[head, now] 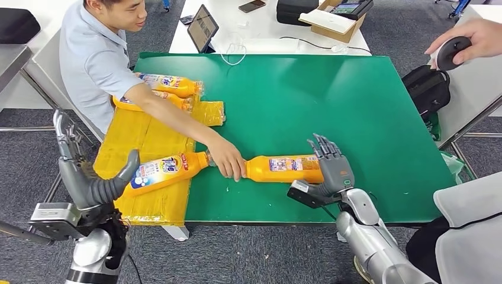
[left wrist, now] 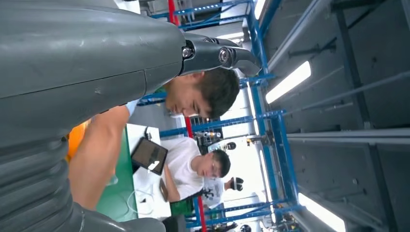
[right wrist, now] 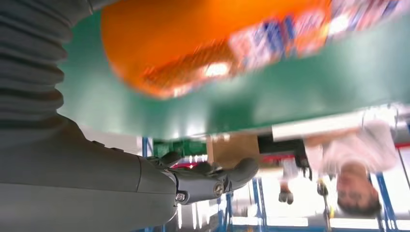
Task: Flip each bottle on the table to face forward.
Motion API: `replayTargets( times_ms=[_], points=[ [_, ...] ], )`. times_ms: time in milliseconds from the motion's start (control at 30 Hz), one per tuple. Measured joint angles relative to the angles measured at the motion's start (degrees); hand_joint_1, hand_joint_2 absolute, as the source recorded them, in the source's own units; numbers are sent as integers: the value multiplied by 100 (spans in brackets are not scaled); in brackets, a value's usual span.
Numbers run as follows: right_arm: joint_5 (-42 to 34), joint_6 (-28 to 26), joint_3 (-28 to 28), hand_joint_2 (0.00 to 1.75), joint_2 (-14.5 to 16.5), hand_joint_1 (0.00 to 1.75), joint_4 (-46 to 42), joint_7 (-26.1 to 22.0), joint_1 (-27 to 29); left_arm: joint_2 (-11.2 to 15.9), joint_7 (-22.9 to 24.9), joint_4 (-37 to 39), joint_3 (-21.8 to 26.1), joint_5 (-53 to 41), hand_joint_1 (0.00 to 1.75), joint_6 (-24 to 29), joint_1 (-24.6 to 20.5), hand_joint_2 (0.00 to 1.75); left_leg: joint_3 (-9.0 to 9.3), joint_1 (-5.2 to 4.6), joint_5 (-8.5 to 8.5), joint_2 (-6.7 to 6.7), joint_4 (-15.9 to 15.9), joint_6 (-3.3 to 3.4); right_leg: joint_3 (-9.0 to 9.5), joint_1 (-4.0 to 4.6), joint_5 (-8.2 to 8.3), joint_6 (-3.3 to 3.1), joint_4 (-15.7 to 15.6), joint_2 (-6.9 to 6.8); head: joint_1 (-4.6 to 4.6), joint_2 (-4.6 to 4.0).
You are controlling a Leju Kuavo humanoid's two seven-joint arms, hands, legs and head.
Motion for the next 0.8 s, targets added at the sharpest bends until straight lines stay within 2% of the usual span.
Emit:
replayTargets(
  times_ms=[100,267,433,533,800],
  points=[
    [-279,226,10,175,197,0,281,-167,-57,-17,-29,1,-154,-275,0,291,-2,175,0,0,0,1,0,0,0,0,0,0,0,0,1,0],
    [-658,329,16,175,677,0,579,-463,-74,-25,-23,2,-482,-396,0,428,-42,175,1,2,0,6,0,0,-6,1,0,0,1,2,-2,0],
    [-586,286,63,175,880,0,729,-381,-99,-26,42,2,-649,-392,0,438,-55,175,-2,2,0,1,0,0,-6,1,0,0,1,0,-2,0],
    [-241,88,175,175,863,0,866,52,-186,-21,152,2,-723,-349,0,392,-66,175,-3,-2,0,2,0,0,-6,-3,0,0,0,1,0,0],
    [658,44,474,175,749,0,1236,1810,-624,-6,341,2,-765,-302,0,257,-60,175,1,-8,2,4,1,2,-4,-10,1,1,0,1,-1,0]
  ],
)
